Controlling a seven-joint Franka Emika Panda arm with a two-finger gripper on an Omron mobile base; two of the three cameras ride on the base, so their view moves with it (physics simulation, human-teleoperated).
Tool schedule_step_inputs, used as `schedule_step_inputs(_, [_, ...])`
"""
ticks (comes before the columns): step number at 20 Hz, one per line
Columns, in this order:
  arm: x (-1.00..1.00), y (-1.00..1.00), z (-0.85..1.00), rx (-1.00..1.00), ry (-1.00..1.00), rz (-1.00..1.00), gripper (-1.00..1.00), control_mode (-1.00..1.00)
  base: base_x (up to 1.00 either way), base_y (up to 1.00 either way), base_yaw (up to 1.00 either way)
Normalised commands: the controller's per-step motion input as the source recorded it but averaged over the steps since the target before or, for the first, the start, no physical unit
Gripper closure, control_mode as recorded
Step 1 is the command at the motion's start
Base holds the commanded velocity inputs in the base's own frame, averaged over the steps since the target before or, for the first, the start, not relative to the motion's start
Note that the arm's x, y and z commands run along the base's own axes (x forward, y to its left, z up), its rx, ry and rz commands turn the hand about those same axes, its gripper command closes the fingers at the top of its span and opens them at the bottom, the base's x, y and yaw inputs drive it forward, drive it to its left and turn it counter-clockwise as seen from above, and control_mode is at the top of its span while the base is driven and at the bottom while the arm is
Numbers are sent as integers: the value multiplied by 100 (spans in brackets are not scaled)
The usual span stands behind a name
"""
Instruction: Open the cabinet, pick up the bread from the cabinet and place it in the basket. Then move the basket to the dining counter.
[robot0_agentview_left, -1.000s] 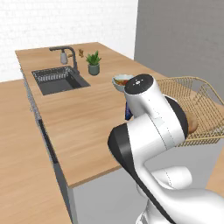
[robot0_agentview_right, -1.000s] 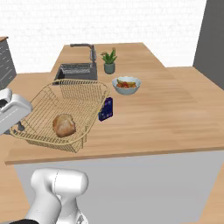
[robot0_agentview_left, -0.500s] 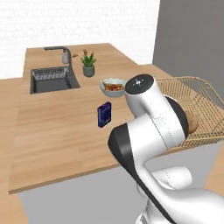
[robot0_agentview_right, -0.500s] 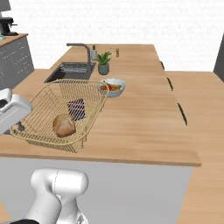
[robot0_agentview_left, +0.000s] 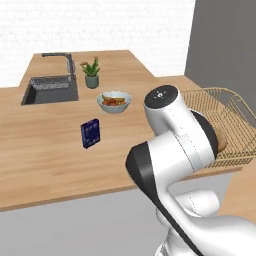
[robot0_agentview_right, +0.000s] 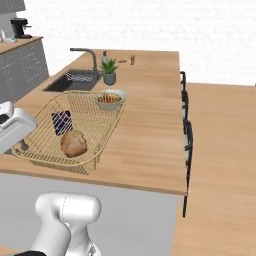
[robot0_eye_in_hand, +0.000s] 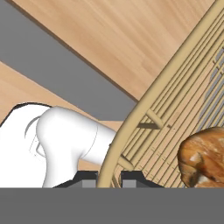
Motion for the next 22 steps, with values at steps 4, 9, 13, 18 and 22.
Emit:
schedule_step_inputs(4, [0,0,0,0,0,0,100,100,5,-48,7])
schedule_step_inputs(9, [0,0,0,0,0,0,100,100,16,-23,0])
schedule_step_inputs(13, [0,0,0,0,0,0,100,100,36,-19,0])
schedule_step_inputs(18, [0,0,0,0,0,0,100,100,33,-35,0])
schedule_step_inputs(22, [0,0,0,0,0,0,100,100,25,-40,0])
